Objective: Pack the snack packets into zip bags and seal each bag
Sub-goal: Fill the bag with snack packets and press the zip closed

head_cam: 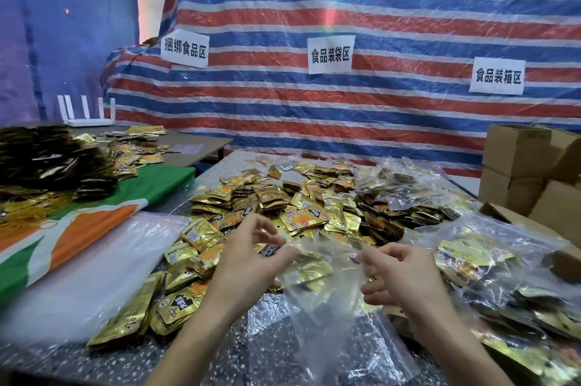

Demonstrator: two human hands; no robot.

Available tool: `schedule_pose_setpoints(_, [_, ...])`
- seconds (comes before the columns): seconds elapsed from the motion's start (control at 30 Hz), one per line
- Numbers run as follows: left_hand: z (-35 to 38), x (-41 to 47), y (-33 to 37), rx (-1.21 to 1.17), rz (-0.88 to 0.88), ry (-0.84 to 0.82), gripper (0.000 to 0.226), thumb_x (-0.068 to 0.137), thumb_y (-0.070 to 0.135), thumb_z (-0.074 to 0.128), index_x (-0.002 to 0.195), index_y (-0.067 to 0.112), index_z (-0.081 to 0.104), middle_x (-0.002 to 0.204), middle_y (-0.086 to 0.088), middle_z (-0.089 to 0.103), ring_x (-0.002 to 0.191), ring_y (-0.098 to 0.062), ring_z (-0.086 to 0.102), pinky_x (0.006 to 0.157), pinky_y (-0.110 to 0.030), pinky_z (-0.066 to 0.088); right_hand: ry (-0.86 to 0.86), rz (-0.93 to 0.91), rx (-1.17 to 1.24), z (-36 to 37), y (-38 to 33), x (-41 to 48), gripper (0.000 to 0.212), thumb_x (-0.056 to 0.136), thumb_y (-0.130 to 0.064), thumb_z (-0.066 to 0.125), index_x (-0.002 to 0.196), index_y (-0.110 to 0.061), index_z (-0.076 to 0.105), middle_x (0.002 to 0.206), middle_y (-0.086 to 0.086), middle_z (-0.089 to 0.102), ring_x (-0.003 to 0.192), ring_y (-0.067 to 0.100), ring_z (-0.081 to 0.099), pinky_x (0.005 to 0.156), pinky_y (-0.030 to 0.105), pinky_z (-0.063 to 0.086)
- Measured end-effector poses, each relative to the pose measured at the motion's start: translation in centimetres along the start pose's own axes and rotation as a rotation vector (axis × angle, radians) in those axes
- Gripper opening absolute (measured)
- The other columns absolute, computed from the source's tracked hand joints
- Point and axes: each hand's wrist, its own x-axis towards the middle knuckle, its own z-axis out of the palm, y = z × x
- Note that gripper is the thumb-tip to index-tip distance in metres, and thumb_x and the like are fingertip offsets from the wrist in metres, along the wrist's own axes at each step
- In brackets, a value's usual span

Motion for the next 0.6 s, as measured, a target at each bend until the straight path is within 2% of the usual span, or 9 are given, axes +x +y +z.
schedule_pose_setpoints(0.07, [0.4,-1.1,0.2,0.04,0.191,-0.078,0.036,0.083,0.045,0.074,0.113,0.049,0.054,0.124,0.023,0.055,0.108,-0.001,0.062,0.083,-0.023,0.056,0.043,-0.005,0.006,0.7,0.5,0.2,0.025,0.087,-0.012,0.072,0.079,0.009,0.062,0.051,0.007,0.065,0.049,0.032,0.069,0.046,0.032,0.055])
schedule_pose_setpoints(0.17, [1.5,-2.7,0.2,0.501,0.555,-0.113,0.043,0.088,0.062,0.054,0.129,0.052,0.045,0.132,0.03,0.047,0.124,0.01,0.04,0.1,-0.017,0.034,0.035,0.032,0.052,1.8,1.0,0.5,0.026,0.091,-0.014,0.068,0.084,0.008,0.057,0.051,0.009,0.066,0.051,0.035,0.07,0.05,0.036,0.057])
schedule_pose_setpoints(0.27, [2.0,-2.7,-0.5,0.866,0.496,-0.138,0.057,0.092,0.067,0.045,0.143,0.048,0.03,0.136,0.028,0.048,0.133,0.0,0.033,0.116,-0.034,0.021,-0.002,0.097,0.129,2.0,1.0,0.8,0.025,0.094,-0.014,0.063,0.088,0.01,0.06,0.051,0.009,0.065,0.055,0.039,0.071,0.053,0.038,0.058])
schedule_pose_setpoints(0.33, [1.5,-2.1,-1.0,0.898,0.394,-0.123,0.051,0.096,0.062,0.045,0.143,0.048,0.033,0.135,0.029,0.049,0.137,0.0,0.029,0.124,-0.04,0.003,-0.04,0.138,0.173,2.0,0.7,0.7,0.02,0.093,-0.009,0.061,0.088,0.01,0.06,0.057,0.014,0.064,0.057,0.04,0.071,0.052,0.038,0.059])
schedule_pose_setpoints(0.4, [1.1,-1.6,-1.2,0.852,0.33,-0.085,0.044,0.092,0.064,0.048,0.133,0.049,0.044,0.129,0.034,0.05,0.139,0.002,0.027,0.122,-0.042,-0.006,-0.078,0.148,0.166,2.0,0.6,0.6,0.013,0.092,-0.004,0.059,0.085,0.007,0.06,0.063,0.017,0.064,0.057,0.039,0.07,0.052,0.039,0.059])
schedule_pose_setpoints(0.47, [0.7,-1.6,-1.4,0.813,0.318,-0.029,0.036,0.087,0.066,0.053,0.117,0.046,0.055,0.116,0.038,0.05,0.134,0.002,0.026,0.122,-0.044,0.001,-0.116,0.132,0.124,2.0,0.5,0.7,0.013,0.09,-0.007,0.06,0.084,0.005,0.062,0.063,0.015,0.066,0.055,0.032,0.068,0.051,0.035,0.057])
schedule_pose_setpoints(0.5, [0.5,-1.6,-1.7,0.742,0.322,0.005,0.028,0.086,0.062,0.059,0.106,0.042,0.059,0.108,0.038,0.053,0.128,0.004,0.035,0.121,-0.038,0.017,-0.147,0.119,0.094,2.0,0.4,0.9,0.017,0.09,-0.013,0.064,0.083,0.003,0.064,0.063,0.013,0.068,0.053,0.028,0.066,0.048,0.031,0.054])
schedule_pose_setpoints(0.53, [0.3,-1.5,-1.9,0.645,0.324,0.025,0.02,0.087,0.055,0.065,0.095,0.038,0.06,0.098,0.035,0.058,0.114,0.007,0.049,0.108,-0.027,0.037,-0.172,0.106,0.069,1.9,0.3,1.1,0.024,0.09,-0.023,0.067,0.079,-0.001,0.065,0.063,0.011,0.069,0.051,0.024,0.063,0.045,0.028,0.05])
schedule_pose_setpoints(0.6, [0.0,-1.2,-2.2,0.492,0.3,0.008,0.016,0.088,0.038,0.072,0.083,0.032,0.058,0.084,0.024,0.061,0.088,0.003,0.057,0.074,-0.016,0.045,-0.17,0.077,0.046,1.9,0.2,1.9,0.045,0.088,-0.048,0.067,0.067,-0.008,0.064,0.064,0.012,0.069,0.047,0.02,0.057,0.041,0.025,0.042])
